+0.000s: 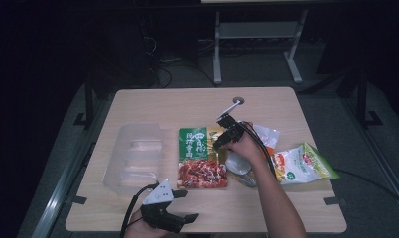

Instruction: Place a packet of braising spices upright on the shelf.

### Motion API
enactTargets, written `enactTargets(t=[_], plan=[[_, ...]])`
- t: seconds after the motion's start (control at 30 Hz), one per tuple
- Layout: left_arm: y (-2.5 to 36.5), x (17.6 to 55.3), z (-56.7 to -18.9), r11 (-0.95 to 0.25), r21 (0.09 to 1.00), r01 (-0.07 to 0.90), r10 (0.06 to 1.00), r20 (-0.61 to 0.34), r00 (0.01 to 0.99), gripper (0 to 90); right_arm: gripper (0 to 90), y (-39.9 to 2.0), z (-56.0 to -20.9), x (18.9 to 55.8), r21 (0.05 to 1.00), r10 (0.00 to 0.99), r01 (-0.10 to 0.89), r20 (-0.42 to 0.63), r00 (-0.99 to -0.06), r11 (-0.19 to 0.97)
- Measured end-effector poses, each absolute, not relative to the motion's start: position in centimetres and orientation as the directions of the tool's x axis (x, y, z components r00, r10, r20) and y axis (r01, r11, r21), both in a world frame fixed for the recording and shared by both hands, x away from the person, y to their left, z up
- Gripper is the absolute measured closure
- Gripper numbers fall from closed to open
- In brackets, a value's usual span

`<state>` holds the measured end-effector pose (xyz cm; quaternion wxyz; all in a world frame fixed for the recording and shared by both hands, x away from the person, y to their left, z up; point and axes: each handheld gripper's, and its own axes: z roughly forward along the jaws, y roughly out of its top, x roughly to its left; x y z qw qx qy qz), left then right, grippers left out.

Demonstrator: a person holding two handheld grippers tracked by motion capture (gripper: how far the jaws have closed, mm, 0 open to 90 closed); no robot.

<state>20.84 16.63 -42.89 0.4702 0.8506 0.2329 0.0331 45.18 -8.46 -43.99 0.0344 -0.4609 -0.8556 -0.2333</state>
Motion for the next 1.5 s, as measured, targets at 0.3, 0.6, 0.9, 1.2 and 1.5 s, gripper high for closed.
enactTargets(t=[0.3, 0.6, 0.9, 1.2, 1.5], plan=[[16.7, 20.9, -42.9, -0.454, 0.814, 0.361, 0.428, -0.156, 0.89, 21.7, 88.4, -7.9, -44.1, 44.8, 0.37, 0.752, 0.797, 0.296, -0.588, 0.478], [16.6, 21.1, -42.9, -0.449, 0.814, 0.37, 0.443, -0.157, 0.883, 22.0, 89.7, -8.7, -41.0, 43.0, 0.466, 0.698, 0.747, 0.319, -0.641, 0.474], [16.4, 21.6, -42.8, -0.421, 0.819, 0.39, 0.472, -0.169, 0.865, 22.0, 89.9, -10.3, -38.4, 39.2, 0.557, 0.658, 0.691, 0.309, -0.687, 0.46], [16.2, 22.6, -42.5, -0.407, 0.822, 0.399, 0.534, -0.141, 0.834, 22.6, 89.9, -13.0, -35.1, 34.9, 0.67, 0.624, 0.599, 0.254, -0.74, 0.439], [13.7, 25.8, -43.4, -0.371, 0.81, 0.454, 0.605, -0.16, 0.78, 22.8, 89.9, -15.8, -33.6, 31.6, 0.721, 0.615, 0.536, 0.193, -0.764, 0.439]])
